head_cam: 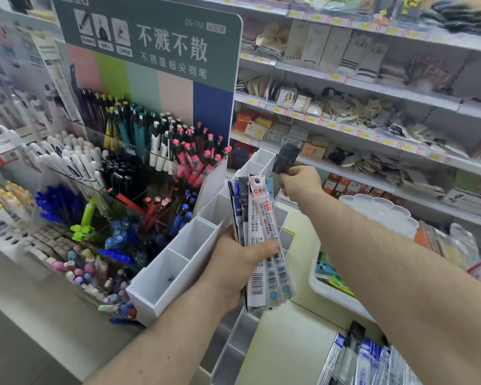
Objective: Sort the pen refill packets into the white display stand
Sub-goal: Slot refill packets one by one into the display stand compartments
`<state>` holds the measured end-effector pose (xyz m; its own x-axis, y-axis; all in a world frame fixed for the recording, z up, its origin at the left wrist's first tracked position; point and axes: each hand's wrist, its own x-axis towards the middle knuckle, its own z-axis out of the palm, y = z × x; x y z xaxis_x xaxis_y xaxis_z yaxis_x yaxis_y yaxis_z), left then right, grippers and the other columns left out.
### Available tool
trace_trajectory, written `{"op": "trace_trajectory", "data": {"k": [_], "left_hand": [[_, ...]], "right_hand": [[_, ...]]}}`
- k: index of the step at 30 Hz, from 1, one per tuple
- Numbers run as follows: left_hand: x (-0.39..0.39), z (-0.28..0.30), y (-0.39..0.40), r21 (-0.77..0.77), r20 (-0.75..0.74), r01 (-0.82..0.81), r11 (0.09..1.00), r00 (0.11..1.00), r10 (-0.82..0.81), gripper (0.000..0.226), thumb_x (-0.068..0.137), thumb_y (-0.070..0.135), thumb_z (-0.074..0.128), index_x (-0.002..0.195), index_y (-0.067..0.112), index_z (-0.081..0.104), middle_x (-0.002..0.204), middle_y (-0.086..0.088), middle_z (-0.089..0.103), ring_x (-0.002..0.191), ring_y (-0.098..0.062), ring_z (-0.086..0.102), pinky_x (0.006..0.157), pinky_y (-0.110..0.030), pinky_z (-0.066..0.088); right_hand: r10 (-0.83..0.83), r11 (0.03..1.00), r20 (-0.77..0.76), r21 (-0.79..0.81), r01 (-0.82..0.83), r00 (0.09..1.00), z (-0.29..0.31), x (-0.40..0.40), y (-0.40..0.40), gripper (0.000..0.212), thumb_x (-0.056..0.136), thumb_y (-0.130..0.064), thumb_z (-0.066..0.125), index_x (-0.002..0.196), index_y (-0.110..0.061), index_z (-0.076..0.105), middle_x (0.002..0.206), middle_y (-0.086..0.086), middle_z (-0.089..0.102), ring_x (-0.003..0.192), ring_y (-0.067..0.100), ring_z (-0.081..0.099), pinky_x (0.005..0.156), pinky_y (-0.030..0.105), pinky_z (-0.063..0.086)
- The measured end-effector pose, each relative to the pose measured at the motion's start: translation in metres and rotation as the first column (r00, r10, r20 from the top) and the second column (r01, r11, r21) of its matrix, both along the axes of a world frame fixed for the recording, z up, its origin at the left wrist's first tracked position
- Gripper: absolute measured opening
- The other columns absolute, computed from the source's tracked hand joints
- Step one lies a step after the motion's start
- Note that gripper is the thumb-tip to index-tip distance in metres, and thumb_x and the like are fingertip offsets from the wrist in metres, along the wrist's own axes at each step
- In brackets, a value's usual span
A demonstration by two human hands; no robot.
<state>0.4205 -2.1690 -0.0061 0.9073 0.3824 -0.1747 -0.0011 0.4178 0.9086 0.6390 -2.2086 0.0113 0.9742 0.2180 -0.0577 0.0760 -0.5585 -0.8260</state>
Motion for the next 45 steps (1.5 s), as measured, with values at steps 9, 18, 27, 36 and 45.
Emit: {"op": "trace_trajectory", "data": {"k": [9,18,27,36,45], "left_hand": [[0.002,-0.004,0.001,0.014,0.007,0.033,0.999,0.999,-0.033,0.025,0.082,-0.009,0.069,0.097,0.011,0.068,0.081,-0.004,0.076,0.075,-0.021,0.074,0.065,-0.035,0.06],[0.002,-0.011,0.002,0.112,0.058,0.185,0.976,0.98,-0.193,0.056,0.066,-0.001,0.075,0.12,0.01,0.065,0.103,-0.014,0.075,0.095,-0.032,0.072,0.079,-0.046,0.058],[-0.002,-0.01,0.005,0.055,0.058,0.341,0.938,0.937,-0.344,0.049,0.064,0.002,0.066,0.113,0.006,0.065,0.094,-0.02,0.073,0.085,-0.036,0.071,0.077,-0.049,0.057],[-0.002,-0.008,0.001,0.107,0.059,0.272,0.956,0.958,-0.279,0.055,0.064,0.006,0.074,0.118,0.006,0.065,0.104,-0.017,0.074,0.095,-0.034,0.072,0.077,-0.043,0.058],[0.001,-0.013,0.002,0.131,-0.001,0.238,0.962,0.971,-0.24,0.049,0.069,0.002,0.078,0.116,0.003,0.064,0.101,-0.016,0.075,0.09,-0.033,0.073,0.075,-0.044,0.058]], "right_hand": [[0.087,0.968,-0.103,0.243,-0.059,0.991,0.044,-0.082,-0.054,0.016,0.095,-0.023,0.065,0.1,-0.009,0.067,0.08,0.005,0.063,0.059,0.014,0.05,0.052,0.024,0.041],[0.159,0.982,-0.016,0.103,-0.157,0.987,0.024,-0.167,-0.072,0.019,0.073,-0.031,0.086,0.079,-0.022,0.071,0.071,-0.009,0.072,0.067,0.006,0.067,0.063,0.029,0.057],[0.182,0.932,-0.18,0.344,-0.112,0.967,0.026,-0.172,-0.098,0.008,0.092,-0.013,0.068,0.086,-0.011,0.073,0.059,-0.006,0.064,0.047,0.009,0.047,0.046,0.022,0.037],[0.137,0.89,-0.181,0.455,-0.041,0.974,0.021,-0.179,-0.1,0.014,0.097,-0.009,0.06,0.106,-0.009,0.07,0.089,0.0,0.076,0.076,0.006,0.071,0.056,0.014,0.051],[0.146,0.747,-0.314,0.656,0.103,0.938,0.025,-0.18,-0.103,0.019,0.104,-0.01,0.044,0.098,-0.011,0.062,0.063,-0.003,0.069,0.055,0.008,0.066,0.05,0.025,0.051]]}}
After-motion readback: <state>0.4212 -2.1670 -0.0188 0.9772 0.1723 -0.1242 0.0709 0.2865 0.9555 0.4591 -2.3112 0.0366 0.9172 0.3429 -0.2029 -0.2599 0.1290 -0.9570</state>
